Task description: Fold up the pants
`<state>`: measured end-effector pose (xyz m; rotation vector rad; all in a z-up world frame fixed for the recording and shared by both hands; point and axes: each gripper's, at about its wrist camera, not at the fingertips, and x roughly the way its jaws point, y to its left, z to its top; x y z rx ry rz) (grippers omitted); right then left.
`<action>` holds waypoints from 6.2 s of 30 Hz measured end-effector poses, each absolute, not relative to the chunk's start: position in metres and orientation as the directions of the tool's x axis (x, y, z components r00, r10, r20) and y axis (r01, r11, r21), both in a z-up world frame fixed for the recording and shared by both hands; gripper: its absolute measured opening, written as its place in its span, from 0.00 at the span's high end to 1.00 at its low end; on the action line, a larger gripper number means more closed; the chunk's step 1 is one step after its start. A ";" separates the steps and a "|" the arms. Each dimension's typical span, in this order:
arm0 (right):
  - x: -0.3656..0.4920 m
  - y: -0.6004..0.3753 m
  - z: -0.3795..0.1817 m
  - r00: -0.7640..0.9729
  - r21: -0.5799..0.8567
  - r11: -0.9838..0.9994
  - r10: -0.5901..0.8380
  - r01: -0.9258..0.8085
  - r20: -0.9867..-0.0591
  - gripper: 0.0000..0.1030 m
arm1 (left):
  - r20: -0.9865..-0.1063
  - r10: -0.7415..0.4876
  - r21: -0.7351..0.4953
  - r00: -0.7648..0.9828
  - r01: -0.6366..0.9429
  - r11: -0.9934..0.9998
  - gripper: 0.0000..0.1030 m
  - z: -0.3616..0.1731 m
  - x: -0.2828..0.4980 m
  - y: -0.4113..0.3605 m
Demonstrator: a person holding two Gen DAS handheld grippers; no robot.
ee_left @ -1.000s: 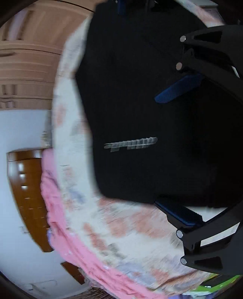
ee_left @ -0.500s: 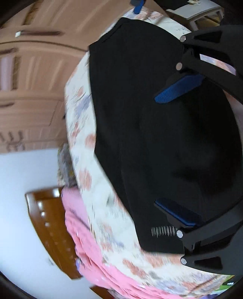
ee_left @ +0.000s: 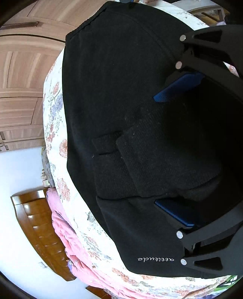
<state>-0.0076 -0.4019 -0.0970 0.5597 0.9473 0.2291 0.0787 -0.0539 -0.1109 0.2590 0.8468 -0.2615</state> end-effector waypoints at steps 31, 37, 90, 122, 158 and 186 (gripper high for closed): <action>-0.005 -0.392 -0.099 0.650 0.447 0.887 0.273 0.115 -0.709 0.38 | -0.753 -0.156 0.098 0.640 0.342 0.935 0.01 -0.110 0.070 -0.052; -0.021 -0.399 -0.095 0.747 0.480 0.871 0.251 0.103 -0.615 0.75 | -0.755 -0.162 0.092 0.635 0.348 0.933 0.01 -0.110 0.070 -0.050; -0.068 -0.332 -0.076 0.866 0.168 0.986 0.103 -0.022 -0.489 0.04 | -0.961 0.062 0.262 0.270 0.812 0.521 0.76 -0.027 0.112 -0.379; -0.037 -0.106 -0.076 0.888 -0.525 0.838 -0.123 -0.146 -0.443 0.07 | -0.511 -0.680 -0.710 0.525 0.188 0.679 0.78 -0.054 0.097 0.216; -0.054 -0.153 -0.032 0.731 -0.427 0.863 -0.105 -0.269 -0.674 0.05 | -0.372 -0.426 -0.075 0.825 0.431 0.899 0.02 0.050 -0.081 0.075; -0.015 -0.091 -0.057 0.716 -0.233 0.847 0.223 -0.478 -0.661 0.05 | -0.694 -0.114 -0.136 0.711 0.026 0.990 0.01 -0.087 0.026 0.172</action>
